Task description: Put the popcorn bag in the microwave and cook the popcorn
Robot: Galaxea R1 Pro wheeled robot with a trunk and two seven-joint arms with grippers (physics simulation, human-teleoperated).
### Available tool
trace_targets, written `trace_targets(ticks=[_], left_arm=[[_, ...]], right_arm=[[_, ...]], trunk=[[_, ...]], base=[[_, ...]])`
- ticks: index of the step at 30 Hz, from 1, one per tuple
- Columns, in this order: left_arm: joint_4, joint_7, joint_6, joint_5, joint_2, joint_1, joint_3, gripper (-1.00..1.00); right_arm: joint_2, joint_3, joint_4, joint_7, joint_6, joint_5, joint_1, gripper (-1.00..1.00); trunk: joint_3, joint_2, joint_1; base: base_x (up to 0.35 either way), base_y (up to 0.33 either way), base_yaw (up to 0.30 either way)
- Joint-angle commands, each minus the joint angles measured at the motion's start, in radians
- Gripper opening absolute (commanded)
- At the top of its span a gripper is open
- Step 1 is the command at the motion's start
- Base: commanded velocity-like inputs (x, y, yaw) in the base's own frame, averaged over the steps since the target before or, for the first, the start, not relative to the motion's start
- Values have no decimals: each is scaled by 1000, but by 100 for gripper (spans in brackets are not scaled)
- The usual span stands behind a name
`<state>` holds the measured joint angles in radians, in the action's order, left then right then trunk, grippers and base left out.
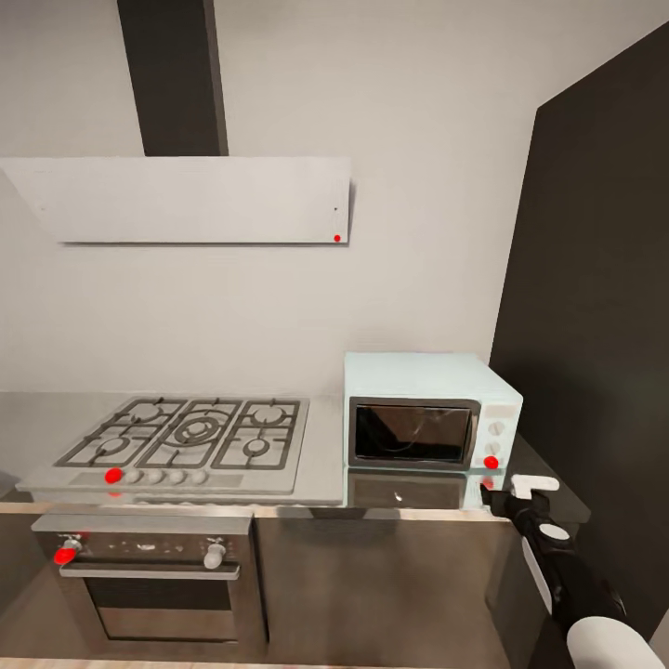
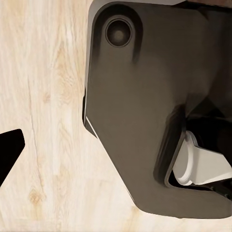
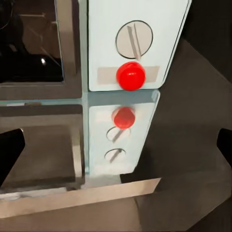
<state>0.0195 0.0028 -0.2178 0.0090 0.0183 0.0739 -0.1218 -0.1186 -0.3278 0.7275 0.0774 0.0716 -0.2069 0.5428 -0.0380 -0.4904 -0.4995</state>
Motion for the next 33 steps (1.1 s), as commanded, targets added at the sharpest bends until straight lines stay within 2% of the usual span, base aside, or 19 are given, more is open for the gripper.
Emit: trace_targets(ticks=[1,13,24,30,33], left_arm=[[2,0,-6,1,0,0,-7,100],[2,0,-6,1,0,0,-7,100],[2,0,-6,1,0,0,-7,100],[2,0,-6,2,0,0,-7,100],[2,0,-6,1,0,0,-7,100]], right_arm=[[1,-6,-1,9,-10,-11,0,100],[1,-7,-6,10,-36,-11,0,100],[1,-3,-42,10,-44,-11,0,100],[1,-2,-77,10,-141,-11,0,100],[1,-3,-87,10,-152,-11,0,100]], trunk=[[0,-1,0],[0,-1,0],[0,-1,0],[0,-1,0],[0,-1,0]], base=[[0,0,0],[156,-140,0],[11,-10,0],[0,0,0],[0,0,0]])
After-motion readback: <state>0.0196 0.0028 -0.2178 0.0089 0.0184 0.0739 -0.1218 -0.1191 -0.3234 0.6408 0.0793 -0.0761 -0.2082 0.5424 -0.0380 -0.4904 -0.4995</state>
